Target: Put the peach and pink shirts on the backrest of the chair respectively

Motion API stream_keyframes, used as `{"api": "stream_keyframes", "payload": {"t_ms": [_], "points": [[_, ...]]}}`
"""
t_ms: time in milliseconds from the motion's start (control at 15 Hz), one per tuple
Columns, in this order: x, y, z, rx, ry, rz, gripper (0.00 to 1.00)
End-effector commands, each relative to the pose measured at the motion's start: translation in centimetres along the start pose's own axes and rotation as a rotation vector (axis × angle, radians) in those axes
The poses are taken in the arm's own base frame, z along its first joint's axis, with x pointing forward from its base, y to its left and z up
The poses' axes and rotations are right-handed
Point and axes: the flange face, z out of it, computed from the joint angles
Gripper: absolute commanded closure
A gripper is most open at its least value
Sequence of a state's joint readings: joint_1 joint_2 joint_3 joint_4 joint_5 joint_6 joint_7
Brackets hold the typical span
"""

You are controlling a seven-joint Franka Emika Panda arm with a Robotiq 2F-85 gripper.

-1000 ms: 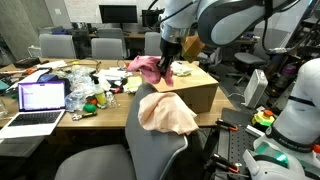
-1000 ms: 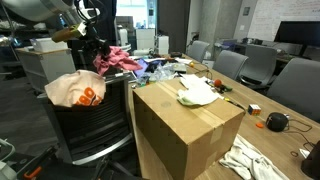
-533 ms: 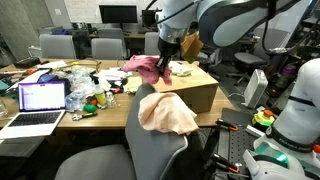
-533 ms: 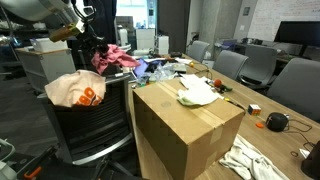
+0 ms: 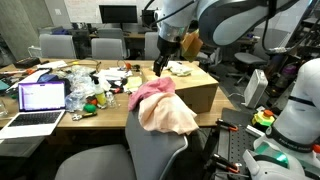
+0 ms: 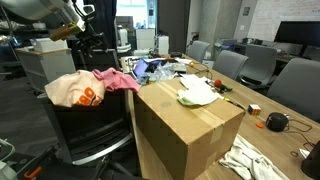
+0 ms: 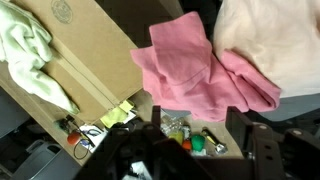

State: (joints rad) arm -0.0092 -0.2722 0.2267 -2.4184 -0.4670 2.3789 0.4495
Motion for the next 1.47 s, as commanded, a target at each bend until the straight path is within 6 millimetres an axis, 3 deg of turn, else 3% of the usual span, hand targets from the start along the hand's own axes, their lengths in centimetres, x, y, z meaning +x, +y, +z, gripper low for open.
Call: {"api": "stream_keyframes", "payload": {"t_ms": [0,267,800,1133,1400], "points": [[0.2,0.3,-1.2,-0.016,0.02,-0.019,0.01],[-0.3,1.1,-1.0,0.012,-0.031,-0.042,0.0],[-4.3,6.5,-1.9,0.113,-0.26,-0.089,0.0],[-8.0,10.9,-3.6,0.118,-0.298,0.103,0.0],[-11.3,13.9,-3.7,0.159,-0.247,0.251,0.0]]}}
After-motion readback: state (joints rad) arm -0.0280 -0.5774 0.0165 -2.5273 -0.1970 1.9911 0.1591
